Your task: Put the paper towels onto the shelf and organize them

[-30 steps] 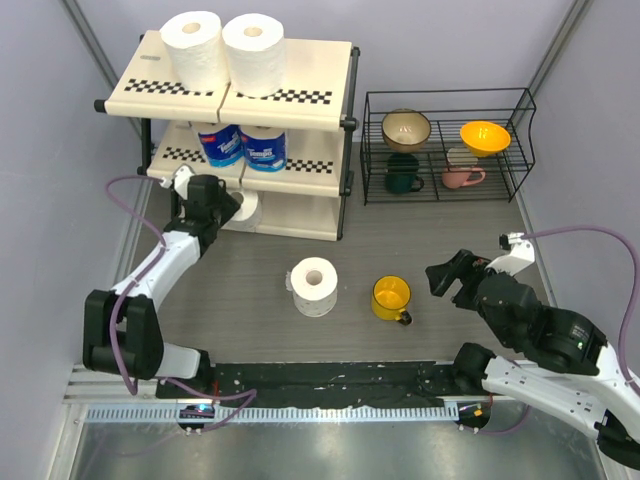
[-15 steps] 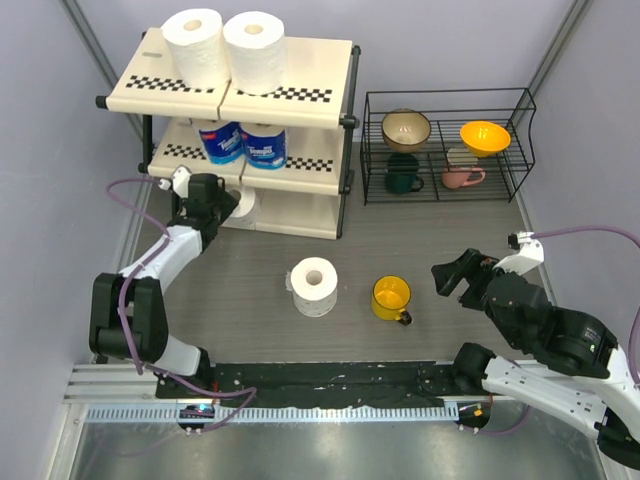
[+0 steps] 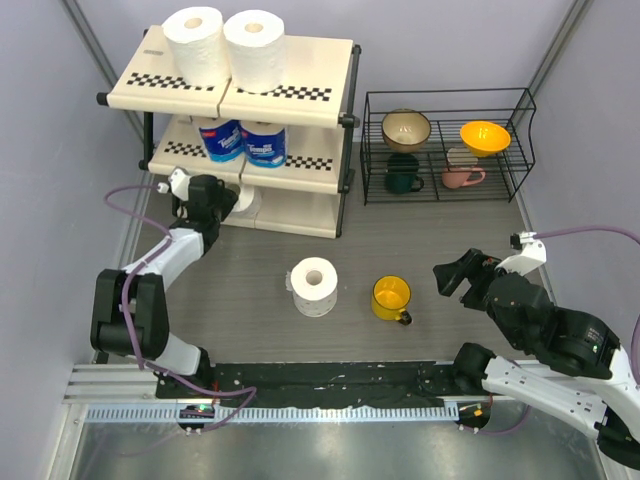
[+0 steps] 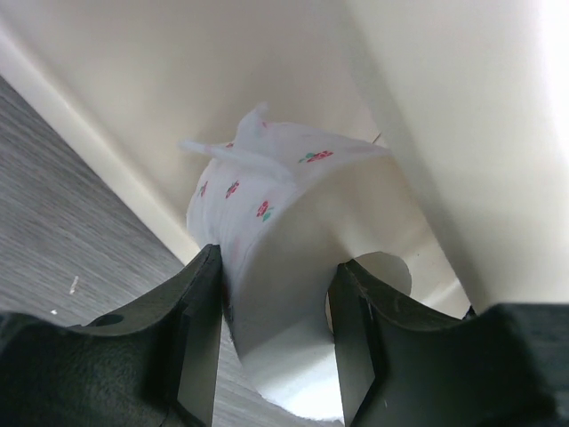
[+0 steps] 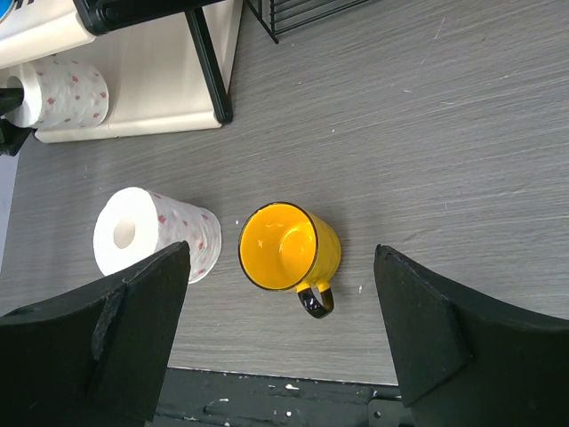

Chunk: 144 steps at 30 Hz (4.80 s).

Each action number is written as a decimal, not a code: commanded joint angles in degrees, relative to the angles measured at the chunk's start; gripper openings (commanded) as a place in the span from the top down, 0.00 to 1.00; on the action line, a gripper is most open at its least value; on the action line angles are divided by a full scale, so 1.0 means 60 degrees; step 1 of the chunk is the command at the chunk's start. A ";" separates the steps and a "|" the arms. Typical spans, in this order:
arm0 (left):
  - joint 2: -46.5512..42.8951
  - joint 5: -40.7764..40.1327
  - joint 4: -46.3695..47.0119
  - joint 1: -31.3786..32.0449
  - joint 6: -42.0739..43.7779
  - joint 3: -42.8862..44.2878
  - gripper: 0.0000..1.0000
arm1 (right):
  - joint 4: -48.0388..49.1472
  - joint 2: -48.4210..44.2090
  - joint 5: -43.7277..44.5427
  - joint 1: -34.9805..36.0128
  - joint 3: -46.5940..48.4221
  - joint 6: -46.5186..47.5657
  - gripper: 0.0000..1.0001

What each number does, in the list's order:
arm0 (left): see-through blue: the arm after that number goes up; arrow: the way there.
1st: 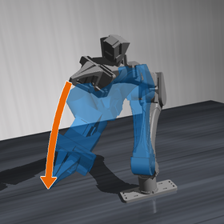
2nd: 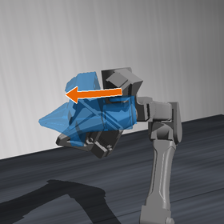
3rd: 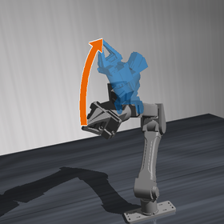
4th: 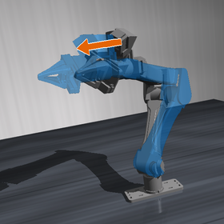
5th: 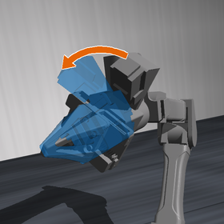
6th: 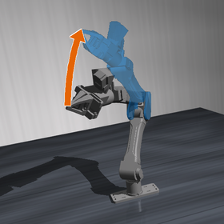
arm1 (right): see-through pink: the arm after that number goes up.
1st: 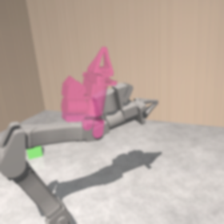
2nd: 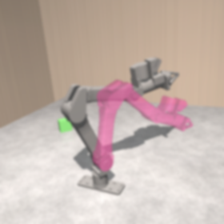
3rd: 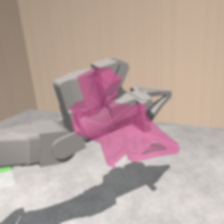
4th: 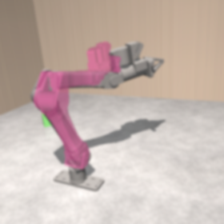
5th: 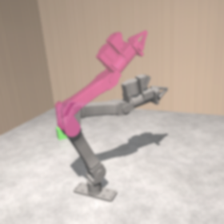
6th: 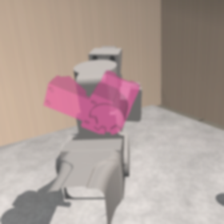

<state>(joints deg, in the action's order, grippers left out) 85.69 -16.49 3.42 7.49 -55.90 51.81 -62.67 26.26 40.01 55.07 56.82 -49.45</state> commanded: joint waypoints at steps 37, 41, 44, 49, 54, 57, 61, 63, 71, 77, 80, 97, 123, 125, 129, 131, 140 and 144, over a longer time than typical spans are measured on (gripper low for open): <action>0.0089 -0.0504 0.2256 -0.0046 -0.0746 -0.0739 0.03 | -0.0013 0.0223 0.0261 0.0036 0.0272 -0.0210 0.10; -0.0350 -0.0474 0.2418 -0.0046 -0.0908 -0.1018 0.02 | -0.0013 0.0208 0.0246 0.0036 0.0257 -0.0225 0.10; -0.0702 -0.0430 0.2433 -0.0046 -0.0952 -0.1164 0.02 | -0.0013 0.0208 0.0202 0.0036 0.0257 -0.0225 0.10; -0.1463 -0.0503 0.2506 -0.0046 -0.1011 -0.1457 0.02 | -0.0013 0.0164 0.0158 0.0036 0.0272 -0.0269 0.10; -0.2210 -0.0314 0.2185 -0.0046 -0.1055 -0.1838 0.02 | -0.0013 0.0120 0.0114 0.0036 0.0286 -0.0298 0.10; -0.2957 -0.0123 0.1442 -0.0047 -0.0997 -0.2073 0.02 | -0.0013 0.0047 0.0143 0.0036 0.0286 -0.0298 0.10; -0.3514 0.0723 -0.0917 -0.0032 -0.0704 -0.1562 0.00 | -0.0013 0.0018 0.0129 0.0036 0.0330 -0.0298 0.10; -0.3763 0.1091 -0.1839 0.0055 -0.0470 -0.1341 0.00 | -0.0013 0.0076 0.0070 0.0021 0.0345 -0.0284 0.10; -0.5126 -0.0220 -0.3381 0.2981 0.0161 -0.1707 0.00 | -0.0013 0.0296 -0.0018 0.0036 0.0418 -0.0298 0.10; -0.5771 -0.1322 -0.4012 0.5313 -0.0395 -0.2174 0.00 | 0.0001 0.0325 -0.0018 0.0036 0.0404 -0.0415 0.10; -0.5596 -0.1543 -0.4158 0.5797 -0.0425 -0.2219 0.00 | 0.0016 0.0354 -0.0076 0.0036 0.0360 -0.0518 0.10; -0.4248 -0.1910 -0.4174 0.7072 -0.0396 -0.1546 0.00 | -0.0013 0.0633 -0.0267 0.0036 0.0404 -0.0591 0.10; -0.3209 -0.2818 -0.4657 0.8493 -0.0864 -0.0872 0.00 | -0.0072 -0.0011 -0.0018 0.0021 0.0067 -0.0444 0.10; -0.3091 -0.2905 -0.4657 0.8683 -0.0864 -0.0828 0.00 | -0.0072 -0.0084 -0.0061 0.0036 -0.0006 -0.0503 0.10; -0.2958 -0.3110 -0.4905 0.8772 -0.1039 -0.0842 0.00 | -0.0072 -0.0173 -0.0033 0.0036 -0.0022 -0.0533 0.10; -0.3002 -0.3257 -0.5023 0.8772 -0.1171 -0.0857 0.00 | -0.0072 -0.0158 -0.0018 0.0036 0.0008 -0.0489 0.10; -0.3193 -0.3785 -0.5067 0.8786 -0.1479 -0.0989 0.00 | -0.0057 0.0032 -0.0047 0.0036 -0.0007 -0.0445 0.10; -0.3149 -0.3946 -0.4907 0.8772 -0.1596 -0.1106 0.00 | -0.0028 0.0120 -0.0061 0.0036 -0.0021 -0.0415 0.10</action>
<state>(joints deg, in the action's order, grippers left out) 67.59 -36.25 -26.89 59.94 -63.72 44.86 -63.57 25.67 38.33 55.07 56.21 -51.35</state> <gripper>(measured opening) 0.996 0.900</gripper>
